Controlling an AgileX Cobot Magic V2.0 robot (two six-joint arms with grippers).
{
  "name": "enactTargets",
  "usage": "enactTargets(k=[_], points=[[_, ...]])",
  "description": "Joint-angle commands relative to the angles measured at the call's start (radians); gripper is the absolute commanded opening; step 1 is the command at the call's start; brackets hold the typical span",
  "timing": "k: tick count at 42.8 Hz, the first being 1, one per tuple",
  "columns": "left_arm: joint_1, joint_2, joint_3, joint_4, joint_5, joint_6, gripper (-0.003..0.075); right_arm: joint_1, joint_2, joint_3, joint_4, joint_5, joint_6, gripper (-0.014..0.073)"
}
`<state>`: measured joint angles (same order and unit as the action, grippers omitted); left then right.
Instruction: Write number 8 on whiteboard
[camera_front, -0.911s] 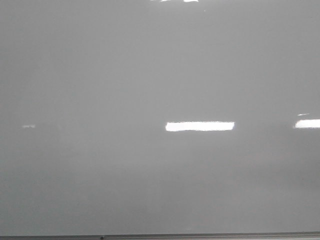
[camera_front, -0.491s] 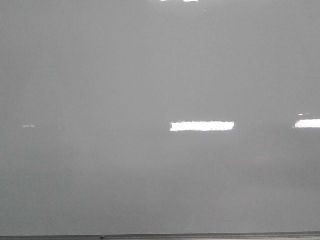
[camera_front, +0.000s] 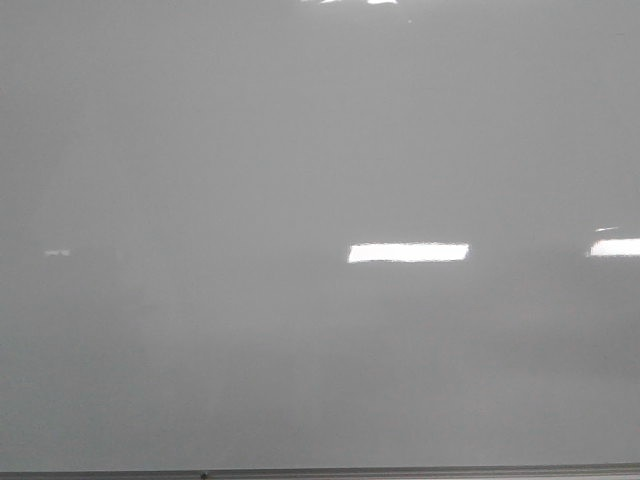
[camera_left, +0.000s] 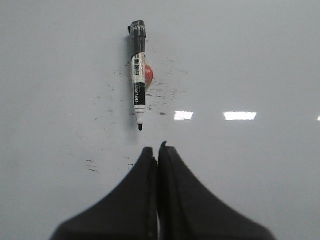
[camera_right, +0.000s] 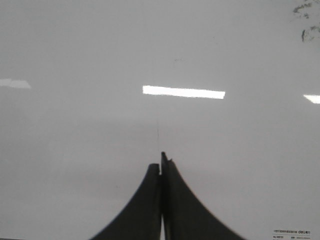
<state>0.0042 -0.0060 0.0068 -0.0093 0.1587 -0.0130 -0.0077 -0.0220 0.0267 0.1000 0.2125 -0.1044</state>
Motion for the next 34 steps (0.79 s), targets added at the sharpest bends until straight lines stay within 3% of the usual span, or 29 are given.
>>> enactTargets(k=[1,18,26,34], points=[[-0.001,-0.013,0.014,-0.009,-0.076,-0.011,-0.0021,-0.001,-0.006,-0.002,0.006,-0.09,-0.004,-0.0069],[-0.001,-0.013,0.014,-0.004,-0.124,-0.011,-0.0021,-0.001,-0.006,-0.002,0.013,-0.105,-0.004,-0.0069],[-0.001,-0.013,-0.021,-0.085,-0.311,-0.011,-0.0021,-0.001,-0.006,-0.066,0.081,-0.109,-0.004,-0.0067],[-0.001,0.071,-0.217,-0.062,-0.089,-0.009,-0.0021,-0.001,0.05,-0.255,0.081,-0.007,-0.004,-0.0063]])
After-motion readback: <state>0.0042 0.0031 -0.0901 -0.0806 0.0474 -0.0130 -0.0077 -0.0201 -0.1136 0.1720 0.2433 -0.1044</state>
